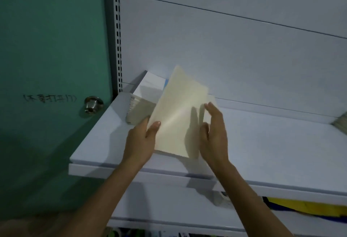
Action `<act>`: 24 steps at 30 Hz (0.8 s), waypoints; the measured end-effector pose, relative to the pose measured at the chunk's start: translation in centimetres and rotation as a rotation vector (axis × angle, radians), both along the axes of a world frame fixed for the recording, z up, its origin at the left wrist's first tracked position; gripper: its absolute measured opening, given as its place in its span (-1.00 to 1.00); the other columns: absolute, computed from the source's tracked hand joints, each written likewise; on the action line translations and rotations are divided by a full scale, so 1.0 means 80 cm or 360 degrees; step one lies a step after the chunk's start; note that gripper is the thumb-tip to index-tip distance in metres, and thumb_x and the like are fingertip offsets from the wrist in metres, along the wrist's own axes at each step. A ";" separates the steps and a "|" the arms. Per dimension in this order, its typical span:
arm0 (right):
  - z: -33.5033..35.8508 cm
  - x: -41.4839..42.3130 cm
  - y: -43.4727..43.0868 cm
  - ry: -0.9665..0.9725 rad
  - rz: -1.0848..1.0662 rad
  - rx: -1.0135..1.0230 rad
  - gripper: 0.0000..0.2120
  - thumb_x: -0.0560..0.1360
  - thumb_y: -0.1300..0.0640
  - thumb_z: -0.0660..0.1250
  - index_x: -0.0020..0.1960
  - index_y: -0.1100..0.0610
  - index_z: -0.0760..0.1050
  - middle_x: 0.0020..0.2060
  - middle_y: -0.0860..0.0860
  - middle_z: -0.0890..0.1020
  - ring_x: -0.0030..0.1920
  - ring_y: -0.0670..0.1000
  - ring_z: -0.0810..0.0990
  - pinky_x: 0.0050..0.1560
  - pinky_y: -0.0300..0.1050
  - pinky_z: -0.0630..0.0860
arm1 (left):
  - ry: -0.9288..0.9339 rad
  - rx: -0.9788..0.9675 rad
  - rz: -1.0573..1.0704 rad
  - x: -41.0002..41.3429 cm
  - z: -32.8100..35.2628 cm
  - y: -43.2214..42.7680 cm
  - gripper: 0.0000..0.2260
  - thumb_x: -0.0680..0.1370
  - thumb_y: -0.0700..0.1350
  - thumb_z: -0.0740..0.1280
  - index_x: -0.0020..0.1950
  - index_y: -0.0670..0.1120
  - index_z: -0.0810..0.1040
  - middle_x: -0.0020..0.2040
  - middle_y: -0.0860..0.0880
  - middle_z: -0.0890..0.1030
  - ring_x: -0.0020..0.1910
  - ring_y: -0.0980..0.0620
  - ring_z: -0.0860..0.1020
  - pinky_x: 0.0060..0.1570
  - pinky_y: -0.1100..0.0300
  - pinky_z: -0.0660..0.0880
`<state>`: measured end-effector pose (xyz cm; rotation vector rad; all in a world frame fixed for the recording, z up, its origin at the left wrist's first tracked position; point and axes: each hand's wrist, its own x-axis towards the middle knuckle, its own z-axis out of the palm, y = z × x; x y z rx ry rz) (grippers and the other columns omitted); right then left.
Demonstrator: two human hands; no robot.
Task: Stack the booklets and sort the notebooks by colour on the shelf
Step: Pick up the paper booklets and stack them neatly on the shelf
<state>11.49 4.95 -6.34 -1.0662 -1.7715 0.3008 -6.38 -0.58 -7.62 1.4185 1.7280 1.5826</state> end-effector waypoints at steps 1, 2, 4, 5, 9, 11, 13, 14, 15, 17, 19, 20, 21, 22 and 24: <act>0.009 -0.002 0.015 -0.0017 -0.0085 -0.0033 -0.52 0.57 0.29 0.19 0.45 0.07 0.23 0.47 0.00 0.27 0.46 0.00 0.24 0.45 -0.10 0.19 | -0.0154 0.0024 0.0067 -0.012 -0.003 -0.005 -0.87 0.61 0.02 0.19 0.08 0.03 0.46 -0.13 0.10 0.56 -0.16 0.11 0.55 -0.34 0.17 0.53; 0.017 -0.003 0.030 -0.0130 -0.0125 -0.0074 -0.50 0.56 0.27 0.21 0.48 0.13 0.21 0.49 0.05 0.24 0.48 0.04 0.20 0.46 -0.06 0.15 | -0.0328 0.0031 0.0108 -0.022 -0.006 -0.009 -0.86 0.62 -0.01 0.19 0.11 -0.01 0.46 -0.10 0.04 0.56 -0.16 0.05 0.57 -0.40 0.11 0.57; 0.023 -0.005 0.057 -0.0555 -0.0060 -0.0217 -0.43 0.59 0.09 0.23 0.53 0.15 0.11 0.53 0.08 0.13 0.53 0.09 0.07 0.48 -0.03 0.03 | -0.0546 0.0004 0.0149 -0.032 -0.009 -0.012 -0.83 0.63 -0.05 0.18 0.17 -0.05 0.44 -0.05 -0.04 0.56 -0.18 -0.03 0.57 -0.45 0.07 0.59; 0.020 -0.006 0.063 -0.0829 -0.0017 -0.0289 -0.37 0.58 -0.04 0.22 0.54 0.13 0.06 0.54 0.06 0.09 0.54 0.09 0.04 0.49 -0.01 0.00 | -0.0556 -0.0013 0.0152 -0.033 -0.010 -0.010 -0.83 0.63 -0.06 0.18 0.18 -0.06 0.44 -0.06 -0.05 0.56 -0.19 -0.05 0.58 -0.47 0.09 0.59; -0.011 0.014 0.056 -0.1140 -0.0113 -0.0060 -0.55 0.58 -0.01 0.24 0.43 0.09 0.34 0.33 0.05 0.49 0.32 0.15 0.45 0.27 -0.04 0.35 | -0.0537 -0.0006 0.0129 -0.032 -0.013 -0.006 -0.82 0.62 -0.06 0.19 0.16 -0.10 0.44 -0.07 -0.08 0.57 -0.23 -0.09 0.59 -0.51 0.14 0.56; -0.005 0.019 0.048 -0.0751 -0.0232 0.0000 -0.67 0.61 0.02 0.18 0.34 0.04 0.46 0.14 0.05 0.63 0.08 0.12 0.60 0.00 -0.10 0.48 | -0.0586 -0.0008 0.0086 -0.033 -0.012 -0.007 -0.83 0.62 -0.07 0.20 0.15 -0.11 0.45 -0.08 -0.09 0.58 -0.25 -0.08 0.61 -0.52 0.16 0.54; 0.011 0.014 0.040 -0.0290 -0.0333 -0.0103 -0.64 0.63 -0.07 0.07 0.27 0.05 0.50 -0.05 0.04 0.65 -0.09 0.10 0.61 -0.23 -0.18 0.42 | -0.0616 -0.0035 0.0050 -0.032 -0.011 -0.010 -0.83 0.62 -0.04 0.20 0.14 -0.09 0.46 -0.07 -0.08 0.60 -0.26 -0.07 0.63 -0.55 0.24 0.49; 0.023 0.008 0.033 -0.0042 -0.0346 -0.0095 -0.61 0.62 -0.10 0.04 0.26 0.06 0.50 -0.09 0.01 0.63 -0.12 0.08 0.60 -0.26 -0.20 0.41 | -0.0614 -0.0052 0.0032 -0.032 -0.011 -0.011 -0.82 0.62 -0.03 0.20 0.15 -0.07 0.46 -0.07 -0.07 0.60 -0.26 -0.08 0.63 -0.57 0.29 0.45; 0.034 -0.001 0.020 0.0128 -0.0304 -0.0035 -0.59 0.61 -0.12 0.04 0.29 0.03 0.48 -0.06 -0.01 0.63 -0.10 0.04 0.60 -0.23 -0.19 0.45 | -0.0606 -0.0068 0.0018 -0.032 -0.010 -0.011 -0.81 0.62 -0.01 0.20 0.16 -0.06 0.45 -0.06 -0.08 0.60 -0.26 -0.09 0.64 -0.59 0.31 0.42; 0.039 -0.026 -0.017 0.0093 -0.0108 0.0131 -0.60 0.60 -0.10 0.10 0.38 -0.04 0.42 0.15 0.00 0.62 0.08 0.02 0.59 0.01 -0.10 0.54 | -0.0567 -0.0111 0.0010 -0.035 -0.012 -0.011 -0.77 0.62 0.03 0.18 0.18 -0.05 0.46 -0.05 -0.09 0.60 -0.24 -0.07 0.62 -0.57 0.29 0.41; 0.014 -0.054 -0.050 -0.0398 0.0036 0.0300 -0.59 0.58 -0.08 0.16 0.39 -0.01 0.41 0.31 0.03 0.52 0.29 0.05 0.50 0.23 0.00 0.47 | -0.0537 -0.0146 0.0010 -0.036 -0.010 -0.011 -0.64 0.60 0.15 0.11 0.19 -0.07 0.48 -0.04 -0.09 0.61 -0.15 -0.05 0.60 -0.37 0.15 0.54; -0.004 -0.067 -0.062 -0.0680 0.0090 0.0322 -0.57 0.59 -0.11 0.14 0.40 0.01 0.40 0.36 0.04 0.47 0.37 0.08 0.42 0.30 0.06 0.42 | -0.0541 -0.0160 -0.0007 -0.037 -0.009 -0.012 -0.54 0.57 0.24 0.07 0.19 -0.07 0.50 -0.01 -0.07 0.62 -0.08 -0.04 0.60 -0.18 0.08 0.57; -0.023 -0.078 -0.073 -0.0875 0.0140 0.0276 -0.52 0.59 -0.17 0.08 0.42 0.02 0.38 0.40 0.05 0.41 0.43 0.11 0.34 0.35 0.11 0.37 | -0.0522 -0.0185 -0.0039 -0.037 -0.008 -0.013 -0.44 0.50 0.33 0.03 0.20 -0.04 0.50 0.03 -0.04 0.62 -0.01 -0.03 0.59 -0.04 0.05 0.55; -0.037 -0.085 -0.079 -0.0962 0.0168 0.0221 -0.46 0.59 -0.23 0.01 0.43 0.04 0.37 0.43 0.06 0.36 0.46 0.13 0.27 0.40 0.13 0.31 | -0.0442 -0.0223 -0.0063 -0.036 -0.007 -0.015 -0.40 0.43 0.39 0.04 0.20 -0.01 0.48 0.05 -0.01 0.61 0.03 -0.01 0.58 0.01 0.08 0.52; -0.050 -0.088 -0.079 -0.0980 0.0200 0.0159 -0.39 0.59 -0.27 -0.07 0.43 0.08 0.38 0.44 0.05 0.34 0.48 0.11 0.22 0.43 0.09 0.26 | -0.0250 -0.0290 -0.0049 -0.033 -0.009 -0.017 -0.47 0.41 0.36 0.20 0.20 0.02 0.44 0.04 0.04 0.58 0.03 0.03 0.56 -0.05 0.20 0.47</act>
